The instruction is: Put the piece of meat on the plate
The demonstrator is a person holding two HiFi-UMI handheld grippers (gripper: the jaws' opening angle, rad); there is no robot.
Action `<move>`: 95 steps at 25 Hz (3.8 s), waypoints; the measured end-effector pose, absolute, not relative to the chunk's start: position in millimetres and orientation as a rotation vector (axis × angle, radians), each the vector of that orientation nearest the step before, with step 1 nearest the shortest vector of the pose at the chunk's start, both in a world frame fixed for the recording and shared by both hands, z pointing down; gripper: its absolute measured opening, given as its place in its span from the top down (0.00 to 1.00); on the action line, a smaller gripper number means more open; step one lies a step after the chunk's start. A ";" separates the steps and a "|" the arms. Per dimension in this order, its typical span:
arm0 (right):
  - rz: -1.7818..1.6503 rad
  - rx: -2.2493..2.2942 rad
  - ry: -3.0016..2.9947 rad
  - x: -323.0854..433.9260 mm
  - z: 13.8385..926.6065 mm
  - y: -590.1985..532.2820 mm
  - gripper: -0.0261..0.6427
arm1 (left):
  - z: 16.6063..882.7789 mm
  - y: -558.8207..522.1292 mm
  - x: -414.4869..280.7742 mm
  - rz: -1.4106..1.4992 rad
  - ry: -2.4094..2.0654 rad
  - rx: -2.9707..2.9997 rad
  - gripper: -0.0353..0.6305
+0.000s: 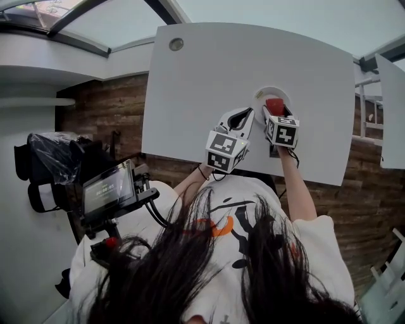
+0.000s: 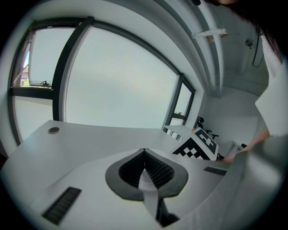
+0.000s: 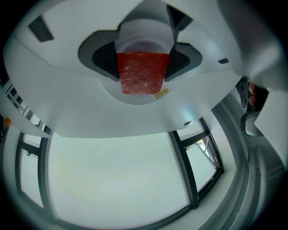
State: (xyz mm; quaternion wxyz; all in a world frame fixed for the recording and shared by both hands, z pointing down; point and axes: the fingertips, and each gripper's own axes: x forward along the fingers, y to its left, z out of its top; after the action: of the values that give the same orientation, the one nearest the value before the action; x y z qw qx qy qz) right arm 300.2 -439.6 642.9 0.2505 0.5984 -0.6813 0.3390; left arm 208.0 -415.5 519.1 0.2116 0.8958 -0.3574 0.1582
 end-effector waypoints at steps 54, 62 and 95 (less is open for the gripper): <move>1.026 1.940 -1.893 314.0 569.3 -416.5 0.49 | 511.7 -405.7 174.7 0.449 -0.929 2.538 0.94; 1.108 2.095 -1.960 271.5 533.0 -370.9 0.49 | 499.0 -376.2 163.8 0.437 -0.818 2.595 0.94; 1.243 2.395 -1.846 212.6 521.4 -127.6 0.76 | 497.5 -182.0 157.6 0.441 -0.570 2.666 0.94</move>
State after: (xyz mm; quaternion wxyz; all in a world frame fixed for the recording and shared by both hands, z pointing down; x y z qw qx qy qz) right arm 212.6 -127.6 521.4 -0.0640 0.7310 -0.5635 0.3795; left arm 157.6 -182.0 497.5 0.1889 0.9479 -0.2028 0.1569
